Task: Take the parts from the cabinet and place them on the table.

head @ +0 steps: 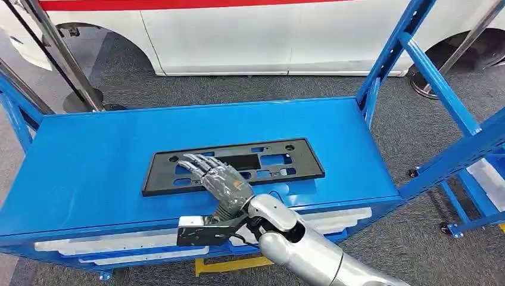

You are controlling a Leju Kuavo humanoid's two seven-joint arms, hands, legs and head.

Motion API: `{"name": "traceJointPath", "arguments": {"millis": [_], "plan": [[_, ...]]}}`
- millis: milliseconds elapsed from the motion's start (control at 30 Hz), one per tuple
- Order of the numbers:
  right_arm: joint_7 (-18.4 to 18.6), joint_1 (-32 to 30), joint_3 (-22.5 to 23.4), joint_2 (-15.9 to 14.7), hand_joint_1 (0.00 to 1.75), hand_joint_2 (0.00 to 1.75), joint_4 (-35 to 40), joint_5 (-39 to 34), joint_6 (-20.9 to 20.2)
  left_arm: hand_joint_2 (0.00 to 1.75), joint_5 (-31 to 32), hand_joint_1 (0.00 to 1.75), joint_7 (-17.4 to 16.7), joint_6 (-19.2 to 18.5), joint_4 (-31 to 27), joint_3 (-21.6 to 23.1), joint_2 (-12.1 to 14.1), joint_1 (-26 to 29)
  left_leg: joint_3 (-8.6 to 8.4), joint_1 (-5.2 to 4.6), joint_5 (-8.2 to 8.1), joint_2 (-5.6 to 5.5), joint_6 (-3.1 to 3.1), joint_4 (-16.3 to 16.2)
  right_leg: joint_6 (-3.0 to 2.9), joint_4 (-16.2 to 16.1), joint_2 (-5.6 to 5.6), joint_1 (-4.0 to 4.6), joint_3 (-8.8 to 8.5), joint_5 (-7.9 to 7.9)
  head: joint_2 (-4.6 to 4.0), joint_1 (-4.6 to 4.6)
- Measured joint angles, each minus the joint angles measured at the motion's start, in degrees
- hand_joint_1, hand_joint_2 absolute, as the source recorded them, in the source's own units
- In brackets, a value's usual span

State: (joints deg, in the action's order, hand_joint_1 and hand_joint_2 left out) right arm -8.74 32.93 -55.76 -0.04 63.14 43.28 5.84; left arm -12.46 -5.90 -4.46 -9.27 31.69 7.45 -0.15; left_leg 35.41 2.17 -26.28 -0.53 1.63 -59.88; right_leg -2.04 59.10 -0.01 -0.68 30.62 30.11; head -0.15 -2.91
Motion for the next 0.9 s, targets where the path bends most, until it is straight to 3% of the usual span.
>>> {"name": "traceJointPath", "arguments": {"millis": [133,267,300,367,467,900], "plan": [[2.5,0.1,-0.1,-0.2,0.00,1.75,-0.2,6.9,4.0,0.00,-0.4,0.00,0.7,0.0,0.0,0.0,0.0,0.0,-0.09,-0.19,-0.30,-0.32,-0.46,0.0,0.26,-0.1,-0.03,-0.07,-0.26,-0.25,0.00,0.00],[3.1,0.1,-0.5,-0.2,0.00,1.75,-0.8,9.2,4.7,0.00,-0.6,0.00,1.0,0.0,0.0,0.0,0.0,-0.1,-0.20,-0.47,-0.50,-0.27,-0.85,0.0,0.31,-0.2,-0.06,-0.21,-0.34,-0.21,0.00,0.00],[3.1,0.1,-0.5,-0.2,0.00,1.75,-1.0,9.4,4.8,0.00,-0.6,0.00,1.1,0.0,0.0,0.0,0.0,-0.1,-0.19,-0.55,-0.52,-0.25,-0.95,0.0,0.62,-0.4,-0.08,-0.25,-0.45,-0.01,0.00,0.00],[3.1,0.1,-0.5,-0.2,0.00,1.75,-1.2,9.8,4.9,0.00,-0.6,0.00,1.2,0.0,0.0,0.0,0.0,-0.1,-0.22,-0.63,-0.54,-0.21,-0.99,-0.1,1.80,-0.7,-0.09,-0.41,-0.60,0.12,0.00,0.00],[3.1,0.1,-0.5,-0.2,0.00,1.75,-1.6,10.3,5.0,0.00,-0.6,0.00,1.2,0.0,0.0,0.0,0.0,-0.1,-0.28,-0.65,-0.50,-0.12,-1.06,-0.1,2.61,-0.7,-0.09,-0.44,-0.58,0.15,0.00,0.00],[3.1,0.8,-1.5,0.5,0.00,1.75,-6.8,13.5,4.2,0.00,-0.4,0.00,1.7,0.0,0.0,0.0,0.0,-0.1,-0.62,-0.48,-0.23,-0.06,-0.91,0.2,2.66,-0.2,-0.09,-0.07,-0.49,0.20,0.00,0.00]]}}
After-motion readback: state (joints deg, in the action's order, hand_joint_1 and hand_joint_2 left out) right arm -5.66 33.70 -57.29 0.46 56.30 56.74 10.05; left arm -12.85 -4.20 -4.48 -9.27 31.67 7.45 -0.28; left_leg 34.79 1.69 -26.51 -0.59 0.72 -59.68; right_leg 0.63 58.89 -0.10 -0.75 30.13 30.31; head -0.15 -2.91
